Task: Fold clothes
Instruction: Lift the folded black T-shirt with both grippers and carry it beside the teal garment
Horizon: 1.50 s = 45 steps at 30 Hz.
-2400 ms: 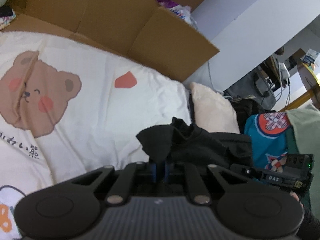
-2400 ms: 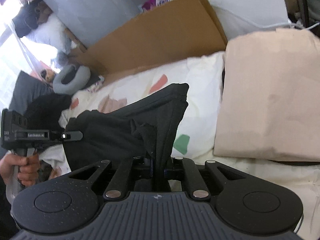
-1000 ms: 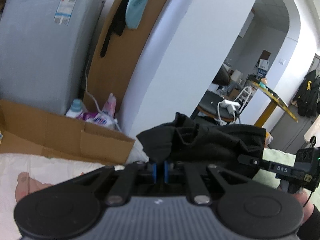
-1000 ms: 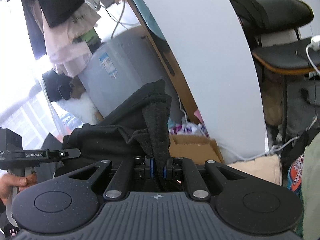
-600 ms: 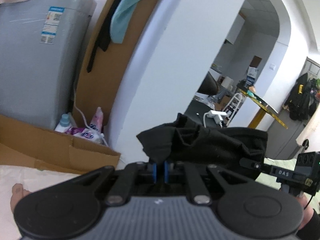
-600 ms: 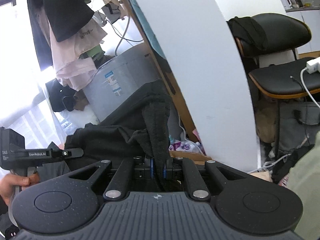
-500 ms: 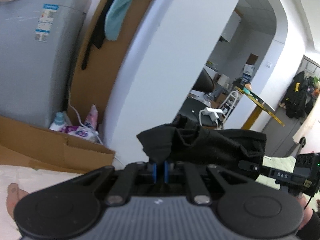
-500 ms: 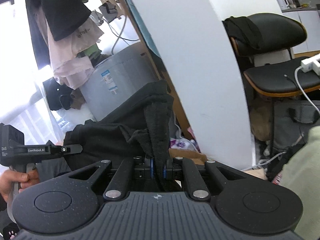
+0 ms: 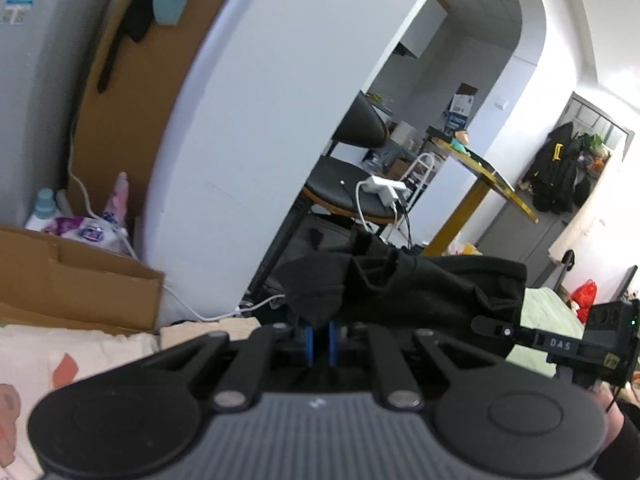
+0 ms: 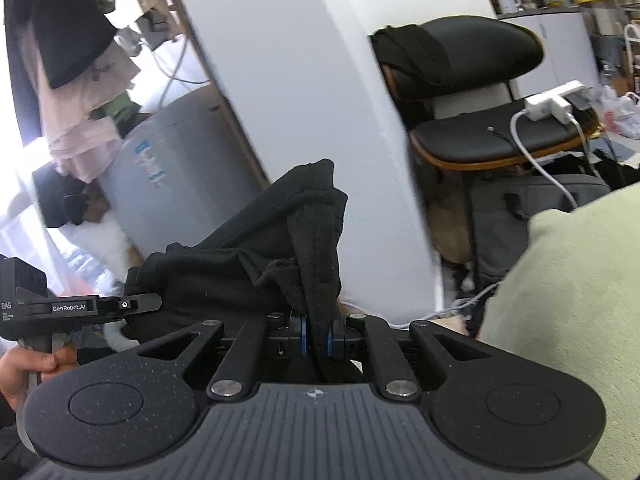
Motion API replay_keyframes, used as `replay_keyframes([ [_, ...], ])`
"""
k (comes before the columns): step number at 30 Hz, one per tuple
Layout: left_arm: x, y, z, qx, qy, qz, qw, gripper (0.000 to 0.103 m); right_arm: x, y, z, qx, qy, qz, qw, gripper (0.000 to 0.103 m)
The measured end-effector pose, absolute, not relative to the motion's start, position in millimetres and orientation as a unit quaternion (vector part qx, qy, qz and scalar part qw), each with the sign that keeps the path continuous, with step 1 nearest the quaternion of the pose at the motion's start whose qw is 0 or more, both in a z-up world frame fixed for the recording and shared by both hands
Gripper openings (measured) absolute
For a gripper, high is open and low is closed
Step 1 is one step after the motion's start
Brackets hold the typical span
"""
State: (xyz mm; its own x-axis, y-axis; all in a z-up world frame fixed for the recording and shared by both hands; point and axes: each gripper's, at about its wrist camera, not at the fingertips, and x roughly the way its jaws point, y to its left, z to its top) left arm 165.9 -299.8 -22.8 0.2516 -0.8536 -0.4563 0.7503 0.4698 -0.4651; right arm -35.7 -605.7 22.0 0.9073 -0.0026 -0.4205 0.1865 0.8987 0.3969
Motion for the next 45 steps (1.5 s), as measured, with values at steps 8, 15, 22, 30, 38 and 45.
replay_keyframes([
  [8, 184, -332, -67, -0.071, 0.342, -0.528, 0.774, 0.007, -14, -625, -21, 0.204, 0.225, -0.095, 0.948, 0.007],
  [15, 203, -344, -116, -0.057, 0.354, -0.519, 0.776, 0.007, 17, -630, -72, 0.185, 0.249, -0.121, 0.943, 0.007],
  [22, 223, -347, -155, -0.054, 0.374, -0.513, 0.771, 0.007, 47, -638, -117, 0.187, 0.284, -0.124, 0.932, 0.007],
  [30, 249, -360, -191, -0.051, 0.385, -0.507, 0.769, 0.007, 86, -647, -156, 0.179, 0.309, -0.125, 0.926, 0.007],
  [38, 287, -383, -225, -0.052, 0.388, -0.503, 0.770, 0.007, 136, -663, -186, 0.160, 0.332, -0.137, 0.920, 0.007],
  [45, 326, -410, -259, -0.041, 0.392, -0.490, 0.777, 0.008, 186, -681, -215, 0.163, 0.356, -0.155, 0.907, 0.007],
])
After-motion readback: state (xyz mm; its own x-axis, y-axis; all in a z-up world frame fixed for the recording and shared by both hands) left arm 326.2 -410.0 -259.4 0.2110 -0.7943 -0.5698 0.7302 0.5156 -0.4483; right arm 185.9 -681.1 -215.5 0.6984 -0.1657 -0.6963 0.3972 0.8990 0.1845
